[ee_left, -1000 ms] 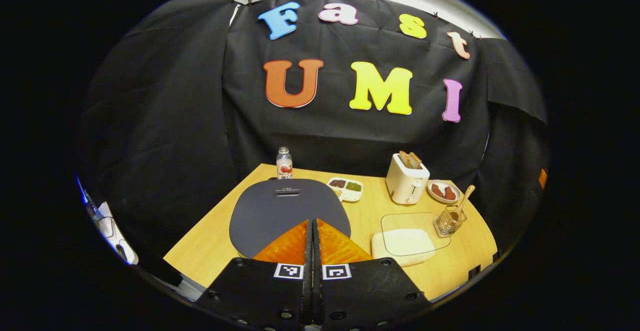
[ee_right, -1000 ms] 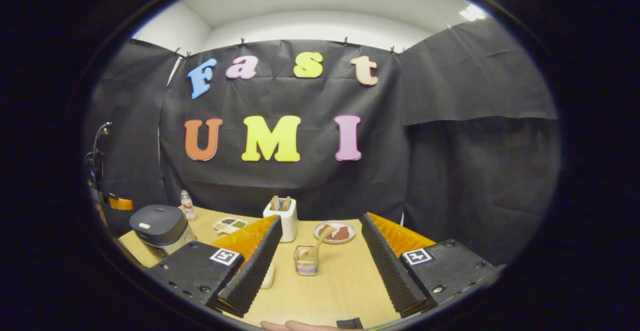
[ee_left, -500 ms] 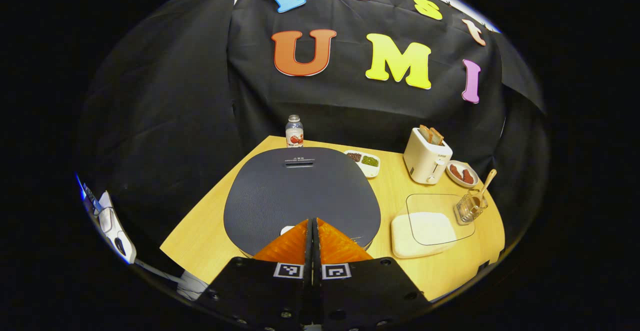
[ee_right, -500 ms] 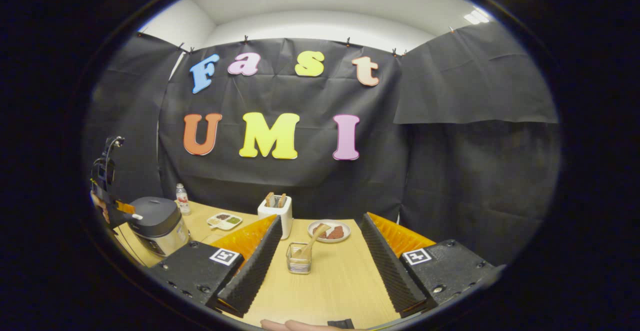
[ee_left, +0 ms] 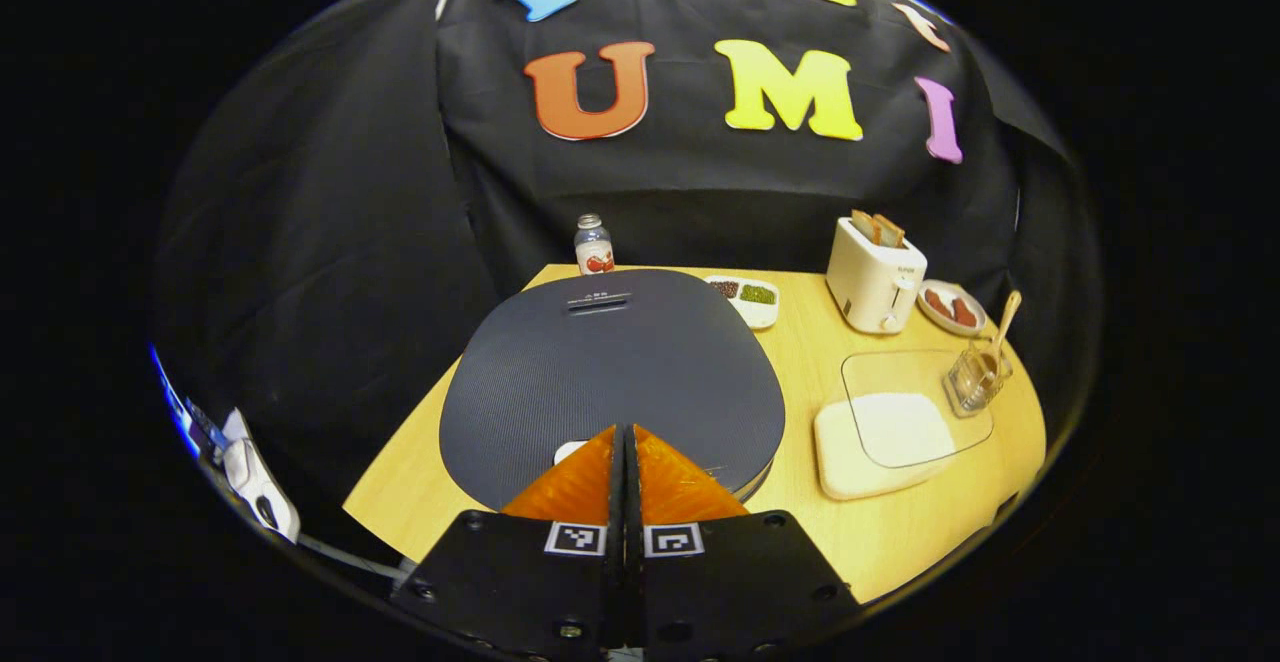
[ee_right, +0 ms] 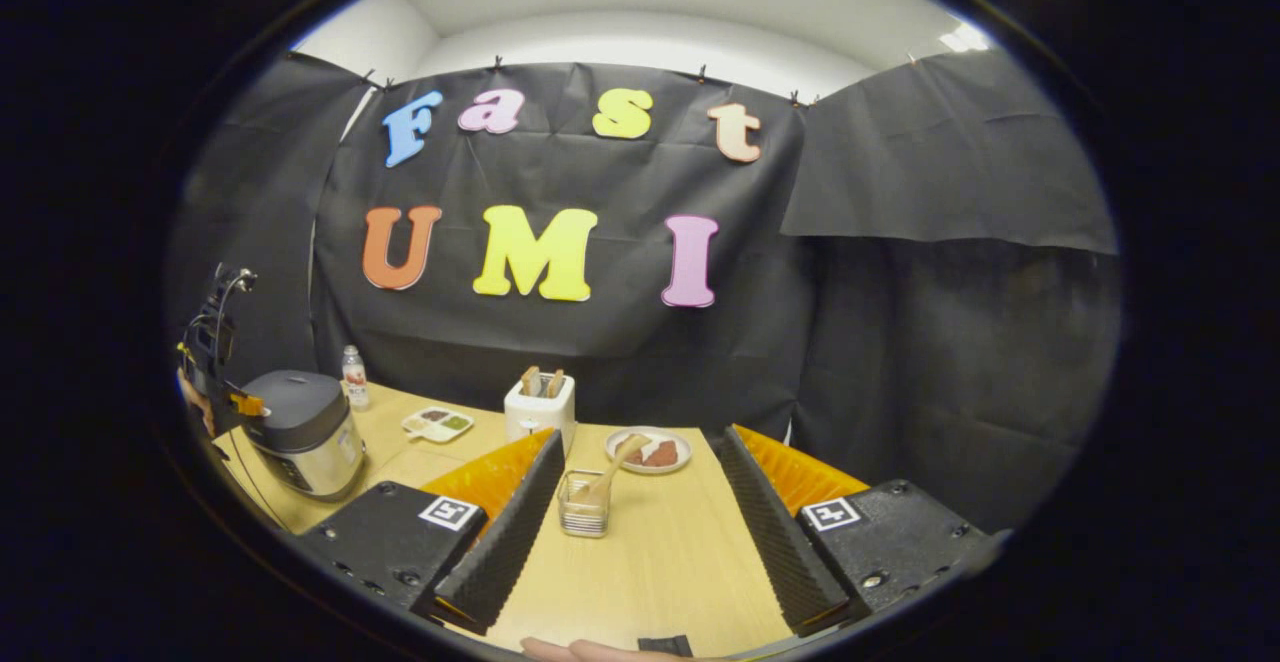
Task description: Close the left gripper, press the button to open the rice cooker; take a wooden spoon from the chopstick holder with the right hand, scoop a spoonful of rice and pour it into the rice cooker, then put the wooden spoon back into the chopstick holder.
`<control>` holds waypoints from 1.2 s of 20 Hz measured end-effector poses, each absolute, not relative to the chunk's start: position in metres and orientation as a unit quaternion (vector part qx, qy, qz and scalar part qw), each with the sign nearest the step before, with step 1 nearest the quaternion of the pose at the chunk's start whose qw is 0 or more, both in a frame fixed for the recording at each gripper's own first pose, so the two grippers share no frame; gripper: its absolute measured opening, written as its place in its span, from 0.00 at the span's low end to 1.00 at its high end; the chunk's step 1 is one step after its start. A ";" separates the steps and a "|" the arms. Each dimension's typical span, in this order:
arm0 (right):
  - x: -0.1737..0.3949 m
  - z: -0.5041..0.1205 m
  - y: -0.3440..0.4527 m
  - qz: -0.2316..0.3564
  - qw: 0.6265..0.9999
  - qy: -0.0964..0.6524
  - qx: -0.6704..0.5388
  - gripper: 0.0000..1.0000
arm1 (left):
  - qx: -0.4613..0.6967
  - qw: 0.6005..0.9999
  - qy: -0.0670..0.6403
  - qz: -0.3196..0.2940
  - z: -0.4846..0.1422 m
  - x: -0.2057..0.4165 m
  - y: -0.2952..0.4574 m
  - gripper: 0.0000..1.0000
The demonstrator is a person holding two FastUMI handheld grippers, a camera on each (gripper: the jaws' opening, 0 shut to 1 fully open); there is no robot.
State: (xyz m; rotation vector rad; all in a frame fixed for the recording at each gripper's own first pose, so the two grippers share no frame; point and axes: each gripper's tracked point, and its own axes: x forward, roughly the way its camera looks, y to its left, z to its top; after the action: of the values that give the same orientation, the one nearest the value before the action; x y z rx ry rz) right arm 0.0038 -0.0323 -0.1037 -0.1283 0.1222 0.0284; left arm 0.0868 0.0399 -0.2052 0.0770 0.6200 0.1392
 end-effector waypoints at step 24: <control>0.086 -0.185 -0.051 0.000 0.995 0.102 -0.009 1.00 | 0.031 0.998 0.031 0.049 -0.054 -0.016 -0.041 0.96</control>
State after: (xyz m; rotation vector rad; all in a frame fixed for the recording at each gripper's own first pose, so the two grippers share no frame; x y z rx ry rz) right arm 0.0859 -0.0508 -0.1850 -0.0186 0.2051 -0.0002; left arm -0.0160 -0.0410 -0.0544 0.0621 0.0629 0.0990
